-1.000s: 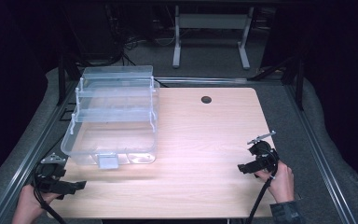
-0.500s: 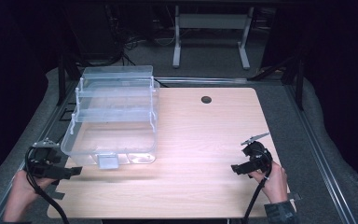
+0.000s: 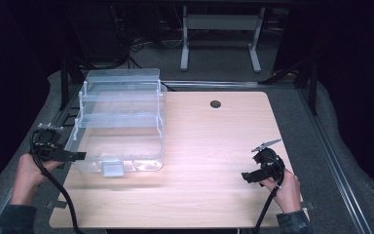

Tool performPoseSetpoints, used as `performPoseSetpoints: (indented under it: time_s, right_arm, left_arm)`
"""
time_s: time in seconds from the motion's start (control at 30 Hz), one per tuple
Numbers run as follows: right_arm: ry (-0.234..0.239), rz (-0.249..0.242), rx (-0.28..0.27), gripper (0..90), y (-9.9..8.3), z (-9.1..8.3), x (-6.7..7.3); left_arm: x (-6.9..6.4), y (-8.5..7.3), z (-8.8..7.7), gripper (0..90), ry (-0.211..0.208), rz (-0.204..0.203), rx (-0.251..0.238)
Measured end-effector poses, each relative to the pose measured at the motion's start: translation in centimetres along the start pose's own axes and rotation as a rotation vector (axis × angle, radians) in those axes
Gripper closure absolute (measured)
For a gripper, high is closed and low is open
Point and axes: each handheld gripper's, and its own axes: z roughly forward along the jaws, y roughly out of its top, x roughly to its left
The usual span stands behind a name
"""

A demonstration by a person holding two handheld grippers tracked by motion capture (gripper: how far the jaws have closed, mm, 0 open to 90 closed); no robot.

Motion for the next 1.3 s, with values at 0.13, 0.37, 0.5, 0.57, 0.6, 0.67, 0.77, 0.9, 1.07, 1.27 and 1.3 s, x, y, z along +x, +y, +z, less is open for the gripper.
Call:
performPoseSetpoints:
  time_s: [0.13,0.37,0.5,0.57,0.6,0.67,0.77,0.9,1.07,1.27,1.3]
  right_arm:
    - [0.002,0.001,0.003,10.6,0.0,0.1,0.1]
    - [-0.001,-0.005,0.007,11.6,-0.1,0.2,0.2]
    - [-0.007,-0.002,0.010,11.7,-0.1,0.2,0.2]
    - [-0.002,0.002,0.008,11.8,-0.1,0.1,0.1]
    - [-0.004,0.002,0.005,11.9,-0.1,0.1,0.1]
    - [0.003,0.005,0.000,12.1,-0.3,0.1,0.0]
    - [-0.009,0.007,0.008,12.3,-0.4,0.0,0.0]
    - [-0.009,0.010,0.004,12.4,-0.7,-0.1,-0.2]
    - [-0.012,0.016,-0.001,12.6,-0.8,-0.6,-0.5]
    - [-0.018,0.025,-0.004,12.8,-0.9,-0.8,-0.6]
    - [-0.018,0.024,-0.002,12.9,-1.0,-0.8,-0.6]
  left_arm:
    - [1.2,0.9,0.9,6.1,0.021,-0.031,0.010]
    - [3.0,1.5,2.7,23.9,0.041,-0.092,0.031]
    - [3.6,1.7,3.5,35.9,0.056,-0.124,0.037]
    - [3.9,1.7,3.9,43.6,0.066,-0.139,0.043]
    - [4.0,1.8,4.1,48.0,0.076,-0.148,0.043]
    - [4.2,1.8,4.4,53.6,0.082,-0.156,0.053]
    - [4.3,1.9,4.9,62.3,0.110,-0.158,0.069]
    - [4.6,2.0,5.1,72.6,0.135,-0.167,0.072]
    - [4.7,1.9,5.1,81.5,0.156,-0.162,0.080]
    - [5.0,1.6,5.1,82.0,0.128,-0.167,0.053]
    - [4.9,1.6,5.1,82.1,0.124,-0.167,0.052]
